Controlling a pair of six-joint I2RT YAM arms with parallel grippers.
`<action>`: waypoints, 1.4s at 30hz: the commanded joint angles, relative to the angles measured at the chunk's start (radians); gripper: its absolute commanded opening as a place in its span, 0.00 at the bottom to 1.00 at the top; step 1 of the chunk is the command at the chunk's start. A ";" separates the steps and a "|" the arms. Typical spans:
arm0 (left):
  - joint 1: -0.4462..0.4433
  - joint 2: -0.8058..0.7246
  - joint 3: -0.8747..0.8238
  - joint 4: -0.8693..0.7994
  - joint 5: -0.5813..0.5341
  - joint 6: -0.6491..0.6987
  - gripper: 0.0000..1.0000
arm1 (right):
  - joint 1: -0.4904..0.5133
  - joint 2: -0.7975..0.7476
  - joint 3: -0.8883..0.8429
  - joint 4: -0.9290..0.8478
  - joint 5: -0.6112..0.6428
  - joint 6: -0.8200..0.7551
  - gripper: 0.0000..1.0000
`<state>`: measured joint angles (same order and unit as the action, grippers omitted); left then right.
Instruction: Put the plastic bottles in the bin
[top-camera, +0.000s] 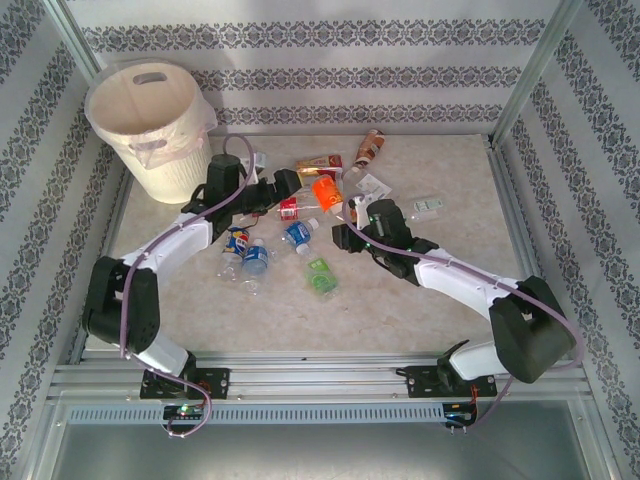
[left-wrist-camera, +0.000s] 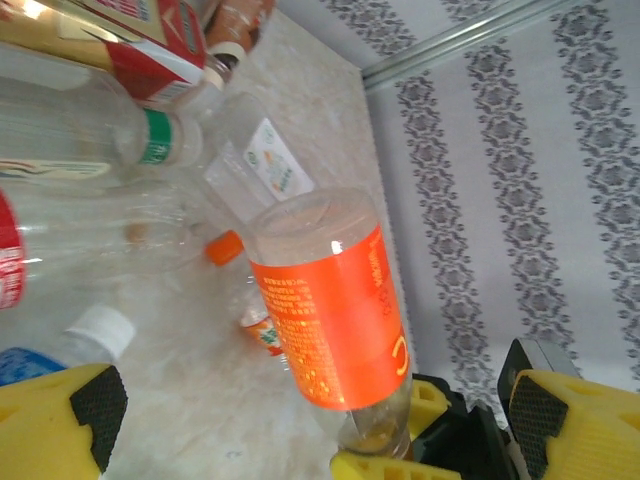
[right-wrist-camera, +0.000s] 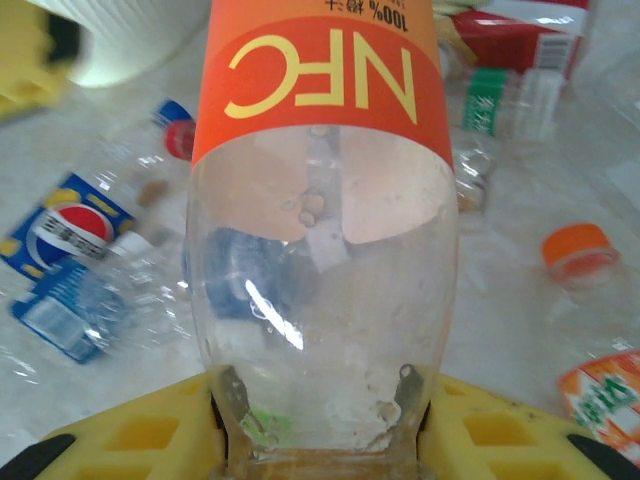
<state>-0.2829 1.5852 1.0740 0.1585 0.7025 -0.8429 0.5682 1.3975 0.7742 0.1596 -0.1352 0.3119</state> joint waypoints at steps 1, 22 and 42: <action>-0.026 0.035 -0.024 0.230 0.087 -0.110 1.00 | 0.017 -0.022 -0.032 0.170 -0.087 0.075 0.38; -0.072 0.108 -0.016 0.333 0.042 -0.182 0.61 | 0.067 0.046 0.047 0.193 -0.193 0.070 0.53; -0.035 0.047 0.173 -0.105 -0.294 0.050 0.60 | -0.030 -0.220 -0.072 0.157 0.116 0.166 0.98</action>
<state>-0.3340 1.6821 1.1973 0.1658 0.5129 -0.8654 0.5392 1.2037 0.7498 0.2886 -0.1646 0.4221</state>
